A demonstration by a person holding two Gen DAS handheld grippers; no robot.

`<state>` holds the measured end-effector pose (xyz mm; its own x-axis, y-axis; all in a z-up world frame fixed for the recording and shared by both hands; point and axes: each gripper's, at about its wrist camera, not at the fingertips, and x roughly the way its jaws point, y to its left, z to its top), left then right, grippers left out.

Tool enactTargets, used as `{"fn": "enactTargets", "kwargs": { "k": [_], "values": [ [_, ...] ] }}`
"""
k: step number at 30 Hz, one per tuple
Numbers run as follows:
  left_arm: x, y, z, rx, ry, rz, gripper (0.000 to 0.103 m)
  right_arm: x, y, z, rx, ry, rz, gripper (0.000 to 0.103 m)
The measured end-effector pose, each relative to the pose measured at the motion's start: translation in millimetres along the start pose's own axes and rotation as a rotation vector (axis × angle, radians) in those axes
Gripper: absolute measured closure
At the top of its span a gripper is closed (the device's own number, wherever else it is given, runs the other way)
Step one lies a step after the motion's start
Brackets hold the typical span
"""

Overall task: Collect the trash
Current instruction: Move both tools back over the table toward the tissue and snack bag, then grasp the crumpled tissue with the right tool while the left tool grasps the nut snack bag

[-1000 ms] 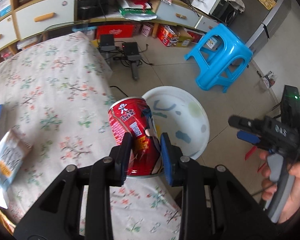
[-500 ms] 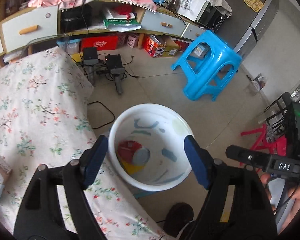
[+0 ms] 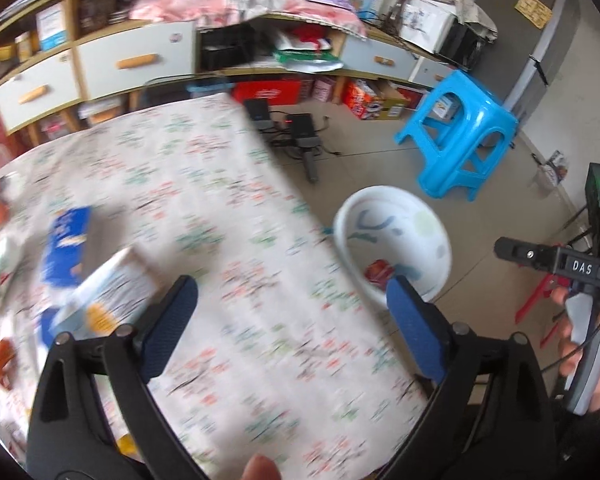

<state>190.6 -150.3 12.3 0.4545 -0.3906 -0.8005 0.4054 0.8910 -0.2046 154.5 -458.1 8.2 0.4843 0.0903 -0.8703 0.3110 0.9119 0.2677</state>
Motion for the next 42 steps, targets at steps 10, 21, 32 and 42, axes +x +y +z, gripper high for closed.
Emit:
{"fn": "enactTargets", "kwargs": {
  "k": [10, 21, 32, 42],
  "values": [
    [-45.8, 77.3, -42.8, -0.089, -0.005, 0.173, 0.002, 3.0, 78.1, -34.0, -0.199, 0.042, 0.049, 0.005],
    [-72.6, 153.7, -103.1, -0.206, 0.066, 0.247, 0.002, 26.6, 153.6, -90.7, -0.408, 0.130, 0.071, 0.005],
    [-85.5, 209.4, -156.8, -0.339, 0.100, 0.267, 0.002, 48.8, 211.4, -150.4, -0.574, 0.218, 0.116, 0.005],
    [-81.8, 233.1, -179.8, -0.416, 0.094, 0.249, 0.002, 79.0, 260.9, -202.5, -0.707, 0.312, 0.164, 0.005]
  ]
}}
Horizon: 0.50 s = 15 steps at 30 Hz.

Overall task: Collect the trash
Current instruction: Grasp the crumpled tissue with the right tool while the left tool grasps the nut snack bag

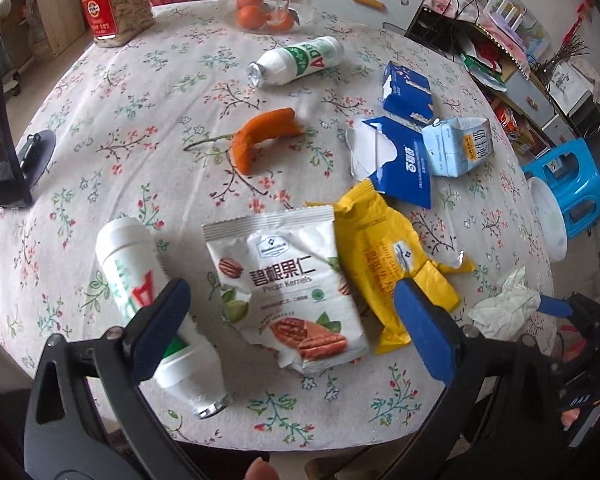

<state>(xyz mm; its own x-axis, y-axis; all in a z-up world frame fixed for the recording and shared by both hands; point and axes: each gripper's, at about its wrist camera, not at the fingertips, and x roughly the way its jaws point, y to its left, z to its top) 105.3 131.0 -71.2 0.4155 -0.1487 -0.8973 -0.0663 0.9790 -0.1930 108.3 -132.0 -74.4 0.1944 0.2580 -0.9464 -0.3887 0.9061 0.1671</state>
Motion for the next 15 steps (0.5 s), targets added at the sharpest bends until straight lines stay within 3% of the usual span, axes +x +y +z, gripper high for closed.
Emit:
{"fn": "enactTargets", "kwargs": {
  "k": [6, 8, 15],
  "values": [
    [5.2, 8.9, -0.5, -0.021, 0.012, -0.030, 0.002, 22.1, 14.0, 4.2, -0.007, 0.028, -0.015, 0.006],
    [5.9, 9.8, 1.7, -0.016, 0.006, -0.027, 0.003, 26.0, 14.3, 8.9, 0.013, 0.024, -0.012, 0.011],
    [21.7, 8.3, 9.0, 0.000, 0.029, 0.017, 0.028, 24.4, 7.8, 19.7, 0.036, 0.009, 0.018, 0.044]
  ]
}}
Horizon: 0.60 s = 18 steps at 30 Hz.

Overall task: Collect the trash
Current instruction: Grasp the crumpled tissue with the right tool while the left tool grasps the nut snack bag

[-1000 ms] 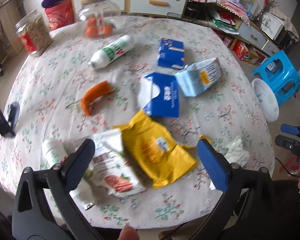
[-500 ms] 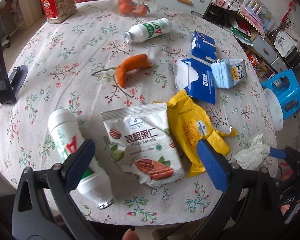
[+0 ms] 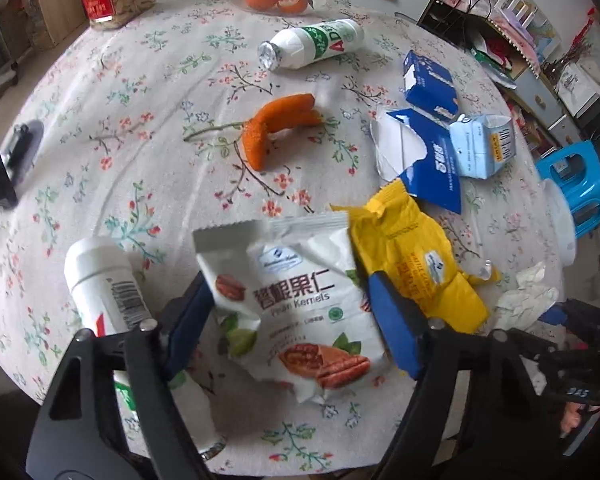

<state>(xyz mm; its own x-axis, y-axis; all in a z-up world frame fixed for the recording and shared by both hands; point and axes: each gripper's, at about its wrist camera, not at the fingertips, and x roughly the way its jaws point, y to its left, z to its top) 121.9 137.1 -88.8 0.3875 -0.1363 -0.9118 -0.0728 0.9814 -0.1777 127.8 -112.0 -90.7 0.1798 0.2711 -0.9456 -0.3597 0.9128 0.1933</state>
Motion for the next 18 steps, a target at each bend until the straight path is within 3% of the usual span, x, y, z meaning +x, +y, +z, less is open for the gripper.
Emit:
{"fn": "enactTargets", "kwargs": {
  "k": [3, 7, 18],
  "values": [
    [-0.5, -3.9, 2.6, 0.030, -0.014, 0.014, 0.045, -2.9, -1.0, 3.5, 0.000, -0.006, 0.004, 0.051],
    [-4.4, -1.1, 6.9, 0.013, -0.024, -0.012, 0.054, -10.7, -5.5, 8.3, 0.012, -0.024, 0.015, 0.056],
    [-39.7, -7.7, 28.0, -0.022, -0.125, -0.083, 0.058, -53.1, -33.9, 27.9, 0.098, -0.123, 0.045, 0.059]
  ]
}}
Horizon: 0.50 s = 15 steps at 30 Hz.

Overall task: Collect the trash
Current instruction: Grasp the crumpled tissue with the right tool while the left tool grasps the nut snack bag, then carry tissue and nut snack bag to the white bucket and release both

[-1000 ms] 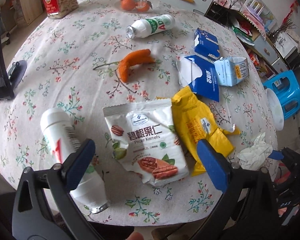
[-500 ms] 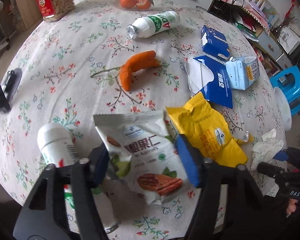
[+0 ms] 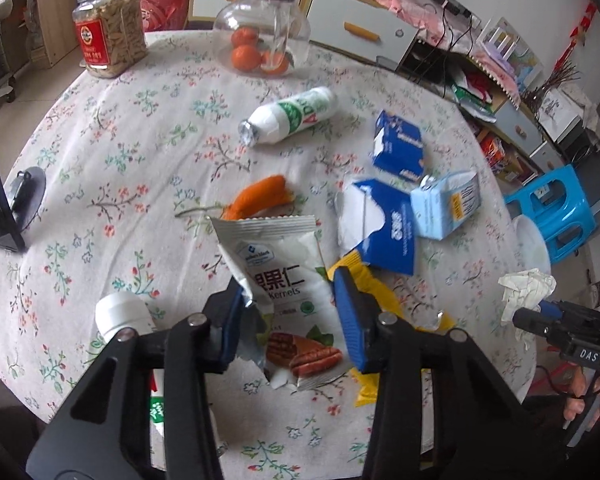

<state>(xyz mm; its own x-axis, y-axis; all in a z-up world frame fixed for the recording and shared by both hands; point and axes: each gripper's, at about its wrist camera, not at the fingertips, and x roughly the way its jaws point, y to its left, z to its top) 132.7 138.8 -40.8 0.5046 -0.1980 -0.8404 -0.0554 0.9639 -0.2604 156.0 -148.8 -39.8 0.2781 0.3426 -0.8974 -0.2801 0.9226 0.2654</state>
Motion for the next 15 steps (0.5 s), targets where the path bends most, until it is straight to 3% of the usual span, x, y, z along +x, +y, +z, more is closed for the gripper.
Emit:
{"fn": "enactTargets", "kwargs": {
  "k": [15],
  "values": [
    [1.9, -92.8, 22.0, 0.114, -0.022, -0.091, 0.058, -60.6, -75.9, 14.2, 0.177, -0.129, -0.016, 0.059]
  ]
}}
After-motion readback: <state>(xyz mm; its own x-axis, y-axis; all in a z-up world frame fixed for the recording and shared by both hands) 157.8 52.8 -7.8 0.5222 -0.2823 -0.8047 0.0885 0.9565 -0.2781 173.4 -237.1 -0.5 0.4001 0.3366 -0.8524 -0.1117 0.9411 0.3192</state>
